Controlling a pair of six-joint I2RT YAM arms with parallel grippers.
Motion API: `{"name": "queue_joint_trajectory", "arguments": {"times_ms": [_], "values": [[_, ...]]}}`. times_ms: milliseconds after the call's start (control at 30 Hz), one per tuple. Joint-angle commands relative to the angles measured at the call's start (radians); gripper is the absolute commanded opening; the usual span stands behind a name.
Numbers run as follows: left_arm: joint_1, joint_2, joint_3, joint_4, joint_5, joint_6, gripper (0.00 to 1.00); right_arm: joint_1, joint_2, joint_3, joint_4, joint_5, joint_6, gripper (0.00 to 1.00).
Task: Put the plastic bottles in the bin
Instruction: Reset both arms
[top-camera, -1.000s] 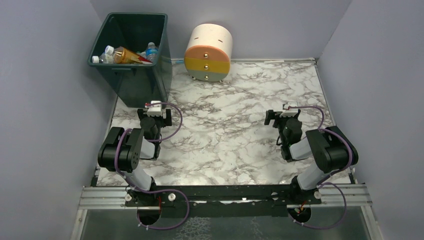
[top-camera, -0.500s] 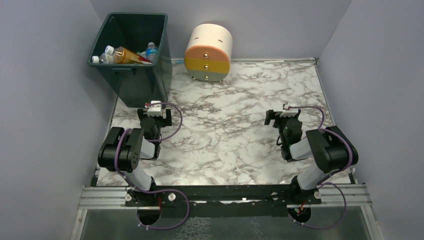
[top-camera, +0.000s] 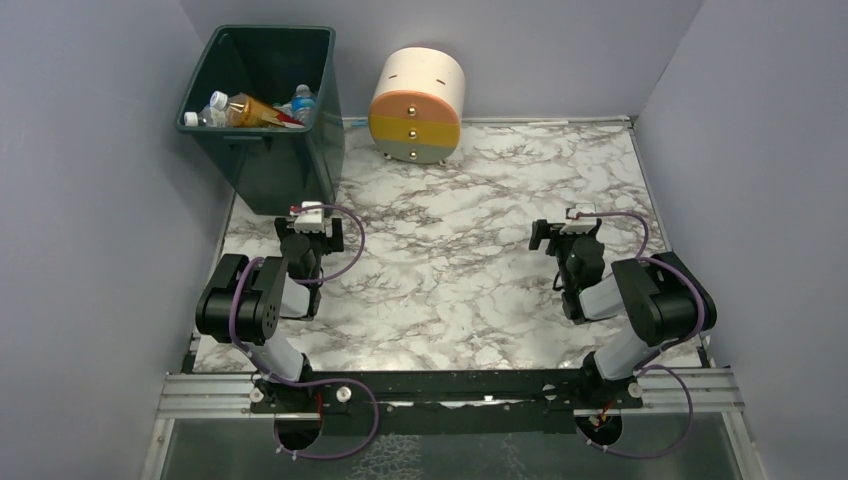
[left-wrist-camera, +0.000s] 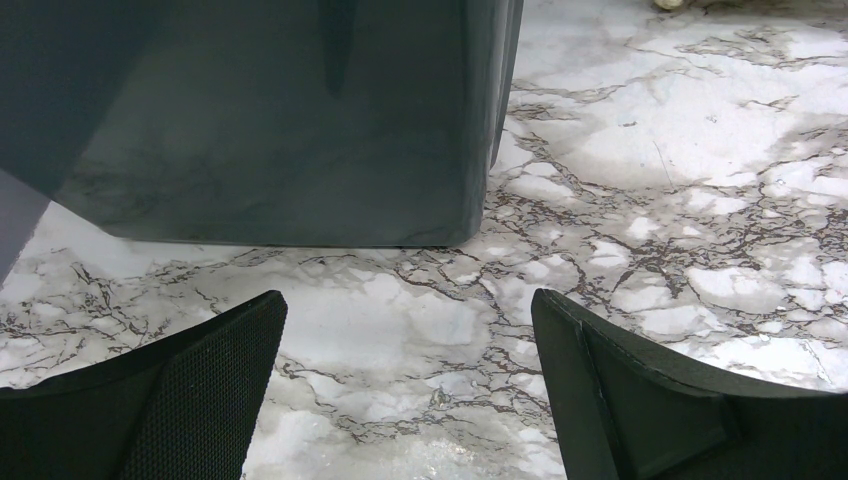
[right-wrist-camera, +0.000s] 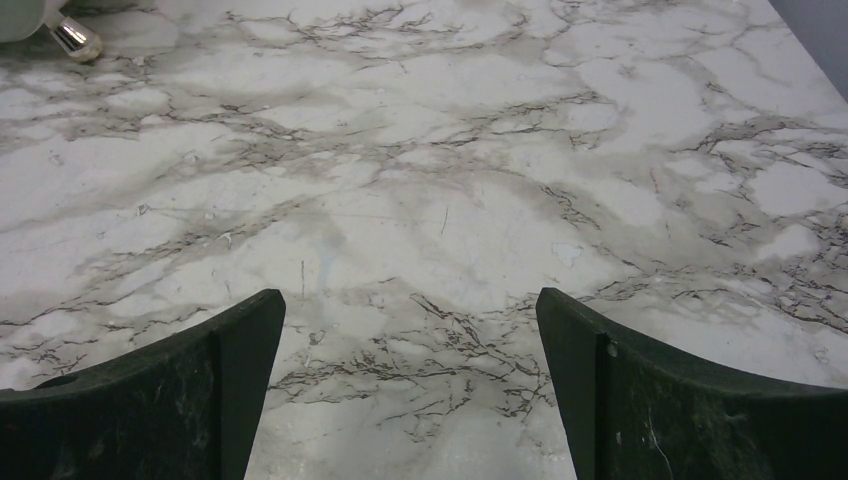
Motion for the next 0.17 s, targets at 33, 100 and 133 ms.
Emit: {"name": "queue_joint_trajectory", "arguments": {"times_ms": [33,100,133], "values": [[-0.001,0.01,0.014,0.013,-0.011,-0.005,0.99,-0.005,0.004,0.003,0.027,-0.013,-0.013,0.99],[0.0,0.005,0.008,0.016,-0.012,-0.004,0.99,-0.005,0.004,0.003,0.027,-0.013,-0.014,0.99],[-0.001,0.004,0.006,0.018,-0.013,-0.003,0.99,-0.005,0.004,0.003,0.028,-0.012,-0.014,0.99]]}}
